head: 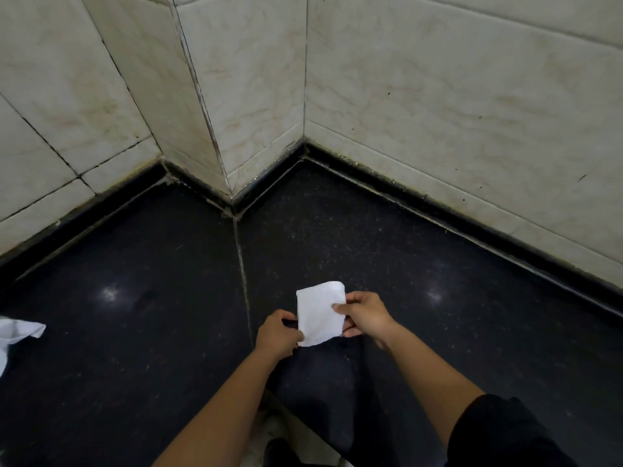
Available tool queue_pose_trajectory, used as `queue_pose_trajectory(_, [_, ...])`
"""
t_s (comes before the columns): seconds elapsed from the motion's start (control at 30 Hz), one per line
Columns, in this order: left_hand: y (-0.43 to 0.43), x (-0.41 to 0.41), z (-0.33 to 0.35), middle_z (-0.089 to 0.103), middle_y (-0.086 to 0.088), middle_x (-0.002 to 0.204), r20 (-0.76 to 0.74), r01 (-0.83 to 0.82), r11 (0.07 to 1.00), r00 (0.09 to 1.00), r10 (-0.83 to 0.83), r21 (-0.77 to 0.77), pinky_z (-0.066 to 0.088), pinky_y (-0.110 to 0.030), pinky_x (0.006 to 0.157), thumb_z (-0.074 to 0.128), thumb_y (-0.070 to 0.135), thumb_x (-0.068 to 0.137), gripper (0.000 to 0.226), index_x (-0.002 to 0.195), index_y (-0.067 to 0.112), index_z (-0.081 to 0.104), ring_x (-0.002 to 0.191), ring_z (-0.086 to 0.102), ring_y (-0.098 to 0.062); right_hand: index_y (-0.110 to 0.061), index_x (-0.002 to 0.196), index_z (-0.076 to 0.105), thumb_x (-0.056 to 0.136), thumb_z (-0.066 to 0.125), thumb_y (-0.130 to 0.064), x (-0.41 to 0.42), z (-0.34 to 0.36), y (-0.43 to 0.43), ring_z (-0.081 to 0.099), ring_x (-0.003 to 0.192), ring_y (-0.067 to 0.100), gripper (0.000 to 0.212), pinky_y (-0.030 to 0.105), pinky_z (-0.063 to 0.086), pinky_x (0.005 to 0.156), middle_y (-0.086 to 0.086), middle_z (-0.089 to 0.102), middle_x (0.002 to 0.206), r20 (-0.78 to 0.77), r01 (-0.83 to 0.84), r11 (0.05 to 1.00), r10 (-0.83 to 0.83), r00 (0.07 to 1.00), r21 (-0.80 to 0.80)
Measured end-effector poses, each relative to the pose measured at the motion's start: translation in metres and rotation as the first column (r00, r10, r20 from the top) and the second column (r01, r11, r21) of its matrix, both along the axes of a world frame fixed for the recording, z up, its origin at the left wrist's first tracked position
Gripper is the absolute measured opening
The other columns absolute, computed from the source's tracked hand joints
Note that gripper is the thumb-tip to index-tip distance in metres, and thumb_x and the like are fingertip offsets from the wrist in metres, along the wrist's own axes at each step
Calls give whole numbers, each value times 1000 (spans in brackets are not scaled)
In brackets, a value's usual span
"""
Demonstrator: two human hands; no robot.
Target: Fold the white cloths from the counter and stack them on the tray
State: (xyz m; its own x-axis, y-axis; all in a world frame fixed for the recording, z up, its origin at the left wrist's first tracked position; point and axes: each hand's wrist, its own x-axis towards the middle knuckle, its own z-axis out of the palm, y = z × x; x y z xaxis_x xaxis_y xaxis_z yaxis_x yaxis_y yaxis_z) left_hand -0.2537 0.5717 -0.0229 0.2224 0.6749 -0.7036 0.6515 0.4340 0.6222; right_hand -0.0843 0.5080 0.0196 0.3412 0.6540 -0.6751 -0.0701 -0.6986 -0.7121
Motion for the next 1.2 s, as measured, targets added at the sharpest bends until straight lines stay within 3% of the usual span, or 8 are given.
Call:
queue_pose_trajectory(0.13, [-7,6,11,70,-12,93,176,-230,924,940,292,-305,54,-31,67,57,29,93,29,107,4,64,82,66,-22,-8,111,67,92,62,-12,1,24,-5,66,65,14,20,23,56,56,12,71,87,-132,0,995,13,991,96])
queue_pose_trajectory(0.23, [-17,14,21,70,-15,110,292,-188,811,868,401,-554,56,-38,77,58,51,87,45,109,12,65,101,66,-29,-8,111,68,91,62,-12,12,37,-19,65,67,15,21,24,56,58,11,70,87,-189,36,990,-10,982,135])
queue_pose_trajectory(0.33, [-30,27,29,67,-15,116,376,-149,765,802,465,-627,56,-41,81,63,50,82,47,113,14,65,105,64,-30,-9,110,69,89,63,-12,28,45,-41,66,70,16,22,26,58,63,9,70,86,-201,65,990,-39,979,122])
queue_pose_trajectory(0.47, [-49,52,48,69,-15,108,463,-111,828,785,412,-550,52,-41,92,61,19,89,28,113,6,63,103,64,-30,-11,107,70,89,64,-11,57,49,-82,67,74,18,19,31,59,73,9,71,88,-182,122,986,-100,978,115])
queue_pose_trajectory(0.63, [-71,83,65,71,-8,95,469,-41,890,838,278,-455,52,-31,67,64,11,85,25,109,9,67,85,66,-21,-10,109,71,86,66,-12,87,51,-132,64,80,23,23,41,55,89,9,70,90,-175,211,971,-190,966,111])
queue_pose_trajectory(0.8, [-99,120,83,71,-8,104,501,135,926,863,66,-353,53,-33,76,64,13,84,30,114,17,68,95,66,-23,-9,104,71,87,66,-11,105,65,-185,58,57,12,18,23,47,58,2,66,72,-128,316,941,-301,945,122])
queue_pose_trajectory(0.97, [-124,165,97,73,-7,106,496,336,900,852,-166,-277,54,-33,75,64,14,86,32,117,14,64,97,69,-22,-8,94,71,85,67,-11,113,70,-241,54,52,9,9,21,42,51,3,64,70,-87,516,838,-509,856,175])
queue_pose_trajectory(1.2, [-200,224,124,70,-3,95,534,611,763,726,-433,-213,54,-25,63,62,11,87,21,107,17,66,80,67,-15,-10,86,66,85,66,-10,115,91,-341,53,56,12,1,21,40,51,5,62,73,-30,719,664,-730,683,207])
